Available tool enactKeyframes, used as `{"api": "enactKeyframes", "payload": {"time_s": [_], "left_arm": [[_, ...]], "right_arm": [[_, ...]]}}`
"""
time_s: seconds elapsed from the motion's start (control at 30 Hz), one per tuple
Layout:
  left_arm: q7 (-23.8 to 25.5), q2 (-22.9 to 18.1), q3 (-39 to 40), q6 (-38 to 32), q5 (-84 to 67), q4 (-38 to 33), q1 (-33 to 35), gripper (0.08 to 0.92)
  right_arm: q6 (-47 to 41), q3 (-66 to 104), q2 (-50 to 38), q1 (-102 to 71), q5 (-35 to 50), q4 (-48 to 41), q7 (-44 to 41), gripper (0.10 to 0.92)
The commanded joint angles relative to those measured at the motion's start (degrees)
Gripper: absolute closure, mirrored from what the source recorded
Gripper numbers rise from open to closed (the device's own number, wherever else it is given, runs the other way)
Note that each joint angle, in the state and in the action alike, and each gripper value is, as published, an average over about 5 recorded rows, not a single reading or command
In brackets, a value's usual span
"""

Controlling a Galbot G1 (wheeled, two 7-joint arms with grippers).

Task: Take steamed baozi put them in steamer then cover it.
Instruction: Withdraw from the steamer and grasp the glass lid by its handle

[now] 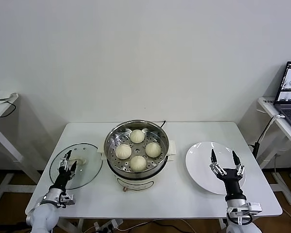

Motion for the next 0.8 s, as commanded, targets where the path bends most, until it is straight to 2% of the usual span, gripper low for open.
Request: {"api": "enactKeyframes", "payload": {"time_s": [0.03, 0.7, 0.8], "left_arm": [[-0.55, -0.46, 0.23, 0.29, 1.9, 4.9, -3.94, 0.177], [-2.37, -0.93, 0.29, 1.04, 2.35, 8.67, -7.25, 0.177], [-2.87, -0.96, 0.43, 1.05, 2.37, 9.17, -7.32, 0.213]], "right_arm": [[0.38, -0.09, 0.14, -0.11, -0.5, -0.37, -0.09, 0.203], [1.33, -0.7, 0.3, 0.14, -1.77, -2.72, -0.6, 0.203], [1.4, -0.8, 0.31, 0.22, -1.93, -3.04, -0.64, 0.203]]}}
